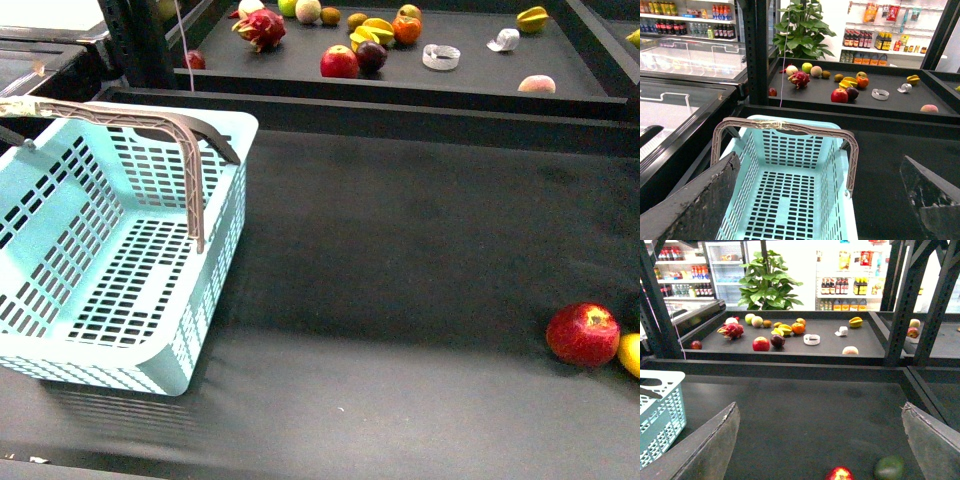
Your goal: Pick mango with right arm and hold basket with left
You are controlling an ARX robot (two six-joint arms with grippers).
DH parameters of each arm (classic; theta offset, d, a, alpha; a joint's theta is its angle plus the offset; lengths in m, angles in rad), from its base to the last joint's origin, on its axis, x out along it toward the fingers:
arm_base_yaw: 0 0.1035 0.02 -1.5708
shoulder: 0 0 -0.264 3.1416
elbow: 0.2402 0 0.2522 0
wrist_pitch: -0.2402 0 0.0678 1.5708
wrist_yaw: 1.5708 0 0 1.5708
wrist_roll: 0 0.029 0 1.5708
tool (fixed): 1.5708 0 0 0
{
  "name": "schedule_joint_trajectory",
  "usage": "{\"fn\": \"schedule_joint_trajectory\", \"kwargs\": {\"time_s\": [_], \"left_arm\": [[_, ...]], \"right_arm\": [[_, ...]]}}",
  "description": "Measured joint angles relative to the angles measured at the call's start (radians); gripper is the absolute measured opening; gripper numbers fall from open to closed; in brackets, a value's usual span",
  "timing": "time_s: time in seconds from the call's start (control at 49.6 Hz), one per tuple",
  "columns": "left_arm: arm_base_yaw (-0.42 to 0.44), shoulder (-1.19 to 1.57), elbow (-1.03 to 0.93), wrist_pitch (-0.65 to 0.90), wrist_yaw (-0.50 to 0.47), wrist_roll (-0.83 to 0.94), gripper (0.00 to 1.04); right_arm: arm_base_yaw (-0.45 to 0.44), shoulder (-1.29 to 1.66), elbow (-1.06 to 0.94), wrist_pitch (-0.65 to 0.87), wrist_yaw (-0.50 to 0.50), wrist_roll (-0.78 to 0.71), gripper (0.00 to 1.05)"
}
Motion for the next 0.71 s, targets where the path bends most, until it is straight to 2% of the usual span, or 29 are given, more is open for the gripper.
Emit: {"fn": "schedule_joint_trajectory", "kwargs": {"time_s": [0.706], "left_arm": [[0.000,0.000,0.000,0.000,0.000,0.000,0.97]], "right_arm": [[0.000,0.000,0.000,0.000,0.000,0.000,0.96]]}}
